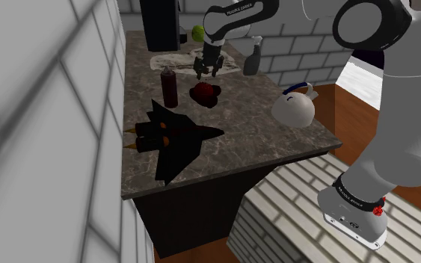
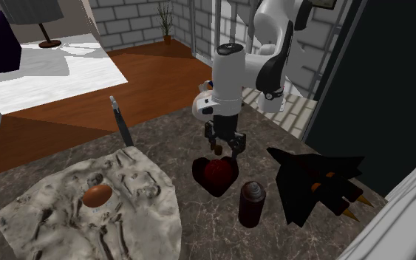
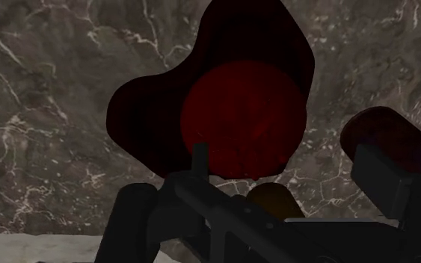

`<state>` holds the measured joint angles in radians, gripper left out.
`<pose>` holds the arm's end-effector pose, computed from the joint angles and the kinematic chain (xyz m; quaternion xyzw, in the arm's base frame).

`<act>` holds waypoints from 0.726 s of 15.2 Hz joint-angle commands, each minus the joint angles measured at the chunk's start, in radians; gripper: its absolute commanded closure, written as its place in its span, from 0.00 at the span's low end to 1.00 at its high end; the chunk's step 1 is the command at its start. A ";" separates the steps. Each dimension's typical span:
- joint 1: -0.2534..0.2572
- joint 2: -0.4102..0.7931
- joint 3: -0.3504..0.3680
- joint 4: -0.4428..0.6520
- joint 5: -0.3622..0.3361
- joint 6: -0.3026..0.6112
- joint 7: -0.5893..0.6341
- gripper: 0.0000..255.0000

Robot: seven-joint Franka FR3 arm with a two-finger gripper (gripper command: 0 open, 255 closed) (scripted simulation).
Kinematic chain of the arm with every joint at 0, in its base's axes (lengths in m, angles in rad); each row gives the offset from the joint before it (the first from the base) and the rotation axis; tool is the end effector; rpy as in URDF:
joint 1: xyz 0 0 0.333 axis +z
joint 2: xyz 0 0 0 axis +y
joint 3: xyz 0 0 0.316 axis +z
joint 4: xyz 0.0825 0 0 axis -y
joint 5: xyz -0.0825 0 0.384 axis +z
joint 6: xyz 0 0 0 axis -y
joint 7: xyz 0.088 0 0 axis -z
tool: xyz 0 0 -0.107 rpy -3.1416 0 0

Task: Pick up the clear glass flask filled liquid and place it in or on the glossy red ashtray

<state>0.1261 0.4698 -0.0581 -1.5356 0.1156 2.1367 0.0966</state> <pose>0.6986 0.0587 0.3966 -0.9964 0.0379 -0.0627 0.0431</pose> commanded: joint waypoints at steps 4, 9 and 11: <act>-0.002 -0.030 -0.002 0.021 -0.003 -0.051 0.002 0.00; -0.003 -0.054 -0.004 0.045 -0.006 -0.099 0.004 0.00; -0.003 -0.054 -0.004 0.045 -0.006 -0.099 0.004 0.00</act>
<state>0.1228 0.4171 -0.0623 -1.4896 0.1094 2.0382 0.1008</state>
